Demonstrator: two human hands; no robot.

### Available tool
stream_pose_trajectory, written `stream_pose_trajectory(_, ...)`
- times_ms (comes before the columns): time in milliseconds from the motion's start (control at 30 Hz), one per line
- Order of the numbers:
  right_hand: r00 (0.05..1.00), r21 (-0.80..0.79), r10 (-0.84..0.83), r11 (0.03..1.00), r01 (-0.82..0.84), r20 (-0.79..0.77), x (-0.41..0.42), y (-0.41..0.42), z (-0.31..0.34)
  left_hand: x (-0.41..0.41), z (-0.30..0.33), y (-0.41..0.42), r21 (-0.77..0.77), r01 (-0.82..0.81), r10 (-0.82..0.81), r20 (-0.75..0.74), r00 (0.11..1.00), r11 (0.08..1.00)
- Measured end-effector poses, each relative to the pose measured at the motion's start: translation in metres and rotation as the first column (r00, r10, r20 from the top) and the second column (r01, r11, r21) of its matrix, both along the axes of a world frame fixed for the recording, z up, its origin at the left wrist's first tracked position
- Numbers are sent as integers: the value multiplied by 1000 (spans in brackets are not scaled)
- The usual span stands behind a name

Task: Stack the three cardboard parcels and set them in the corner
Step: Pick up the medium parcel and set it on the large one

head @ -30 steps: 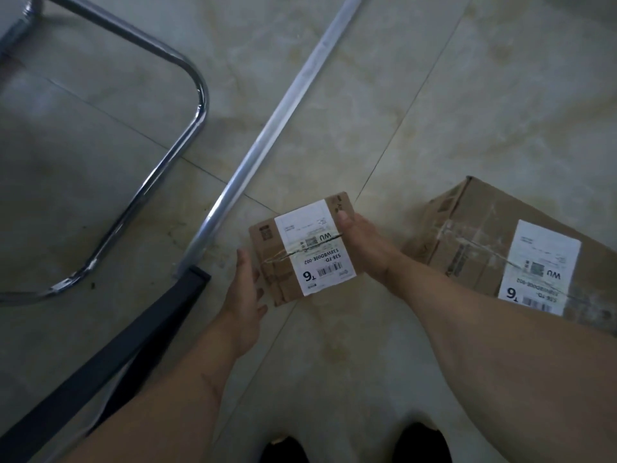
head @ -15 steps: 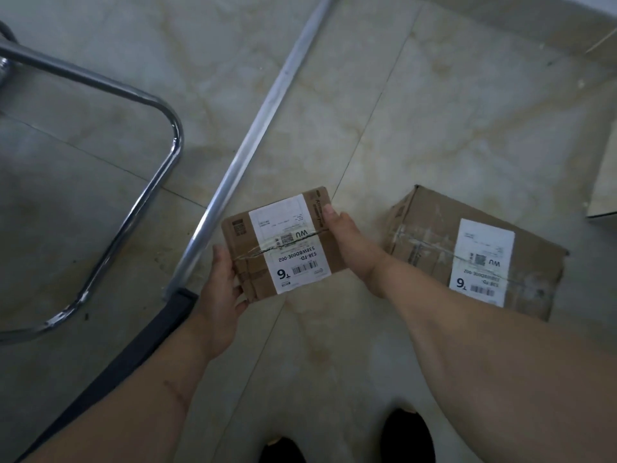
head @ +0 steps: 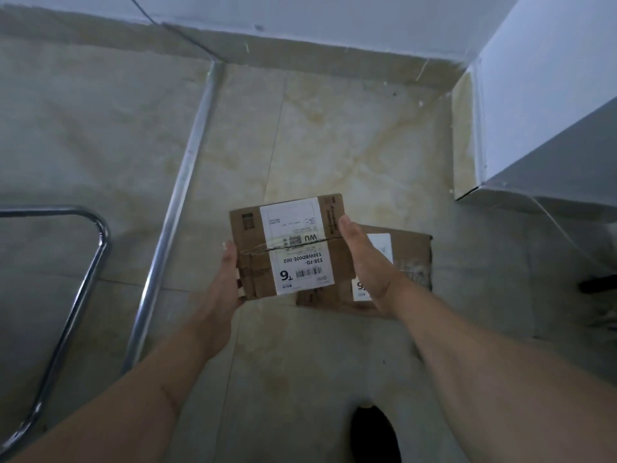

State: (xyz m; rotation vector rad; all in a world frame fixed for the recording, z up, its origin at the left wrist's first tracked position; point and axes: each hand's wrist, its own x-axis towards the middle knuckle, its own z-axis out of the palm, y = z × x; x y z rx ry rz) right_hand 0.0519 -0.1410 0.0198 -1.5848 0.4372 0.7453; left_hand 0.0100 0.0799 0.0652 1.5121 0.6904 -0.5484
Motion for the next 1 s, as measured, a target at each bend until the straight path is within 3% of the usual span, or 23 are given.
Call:
stream_pose_trajectory(233, 983, -49, -183, 982, 183, 2, -30, -94, -6, 17, 4, -90, -2, 186, -186, 5, 983, 983)
stream_pose_trajectory(400, 975, -84, -221, 972, 219, -7, -45, -118, -18, 19, -13, -116, 38, 296, -295, -20, 955, 954)
stream_pose_trajectory(700, 978, -49, -209, 977, 208, -23, -40, -128, -44, 23, -33, -125, 64, 331, -328, -58, 943, 941)
stream_pose_trajectory(900, 978, -4, -210, 978, 210, -20, -40, -132, -45, 26, -23, -133, 98, 298, -288, -102, 952, 949)
stream_pose_trajectory(1000, 961, -82, -276, 958, 274, -17, -49, -143, -27, 18, -15, -146, 150, 65, -54, -78, 995, 987)
